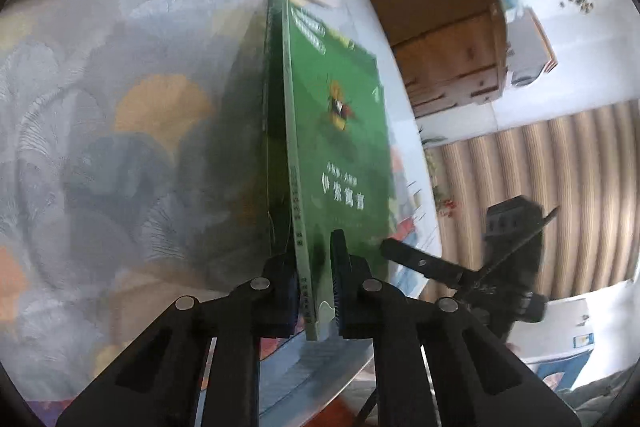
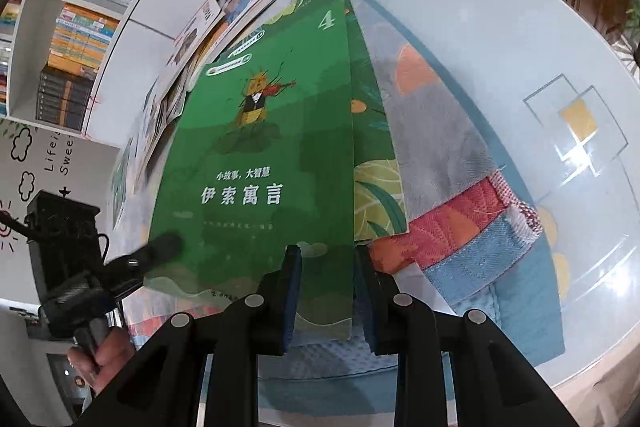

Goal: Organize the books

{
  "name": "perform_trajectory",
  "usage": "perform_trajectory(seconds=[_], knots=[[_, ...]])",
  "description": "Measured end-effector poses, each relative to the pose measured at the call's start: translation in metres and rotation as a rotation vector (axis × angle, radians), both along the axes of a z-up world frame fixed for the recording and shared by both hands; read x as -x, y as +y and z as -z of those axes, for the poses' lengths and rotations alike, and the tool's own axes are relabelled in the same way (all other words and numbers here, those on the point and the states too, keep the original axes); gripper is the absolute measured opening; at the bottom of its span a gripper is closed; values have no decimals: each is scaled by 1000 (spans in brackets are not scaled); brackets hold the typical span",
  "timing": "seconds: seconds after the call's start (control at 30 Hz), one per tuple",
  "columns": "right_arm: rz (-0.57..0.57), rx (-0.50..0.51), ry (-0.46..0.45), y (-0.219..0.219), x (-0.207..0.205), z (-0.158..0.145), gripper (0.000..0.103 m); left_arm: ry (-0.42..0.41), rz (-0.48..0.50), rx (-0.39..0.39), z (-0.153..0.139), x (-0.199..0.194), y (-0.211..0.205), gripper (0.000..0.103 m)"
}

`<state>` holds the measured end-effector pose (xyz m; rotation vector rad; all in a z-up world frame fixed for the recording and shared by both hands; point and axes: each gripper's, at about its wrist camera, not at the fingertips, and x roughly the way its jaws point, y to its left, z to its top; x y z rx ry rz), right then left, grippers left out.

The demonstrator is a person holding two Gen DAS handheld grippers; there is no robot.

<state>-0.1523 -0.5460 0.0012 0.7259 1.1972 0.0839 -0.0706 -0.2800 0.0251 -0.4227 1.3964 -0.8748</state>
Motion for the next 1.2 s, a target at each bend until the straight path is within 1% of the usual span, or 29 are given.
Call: perform_trajectory(seconds=[0.1,0.17,0.23,0.27,0.3,0.33,0.37,0.4,0.43,0.5,0.6,0.67,0.77,0.83,0.87,0.9,0.97,1.07,1.13,1.2], knots=[[-7,-12,3,2,-2,0,27,-1,21,23,-3,3,-11,8],[0,-42,7,-1,-2,1,27,11,12,74,-8,0,-14,8],[22,-102,5,-9,-1,-1,27,37,1,122,-13,-3,-7,8],[33,-127,1,-13,1,-1,27,60,-9,160,-13,-8,-7,9],[47,-165,-1,-18,1,-1,30,85,-19,200,-14,-12,-7,9],[65,-209,-6,-23,2,-1,33,99,-26,223,-15,-13,-7,9],[86,-249,-13,-28,5,0,42,120,-33,255,-16,-16,-7,9],[116,-292,-25,-34,7,1,55,132,-37,276,-17,-17,-13,9],[146,-326,-37,-37,10,2,59,146,-41,295,-17,-19,-13,9],[173,-399,-54,-41,13,5,60,171,-48,324,-16,-20,-15,10],[204,-501,-53,-44,13,15,60,212,-61,356,-12,-22,-16,10],[211,-563,-52,-41,10,22,60,254,-76,388,-8,-23,-15,10],[215,-640,-52,-36,4,30,60,275,-88,395,-6,-21,-14,10],[196,-633,-74,-31,-3,24,45,251,-83,358,-9,-20,-15,10],[180,-605,-79,-28,-5,19,39,219,-76,322,-13,-20,-14,10],[162,-556,-92,-27,-7,11,36,203,-72,305,-16,-22,-16,10],[122,-468,-123,-23,-8,-3,32,155,-54,260,-24,-22,-17,10],[44,-313,-180,-11,-14,-33,31,84,-30,221,-42,-22,-18,10],[-21,-211,-217,0,-19,-55,31,52,-23,219,-54,-23,-14,11],[-85,-133,-251,12,-25,-77,31,29,-32,231,-65,-25,-4,12]])
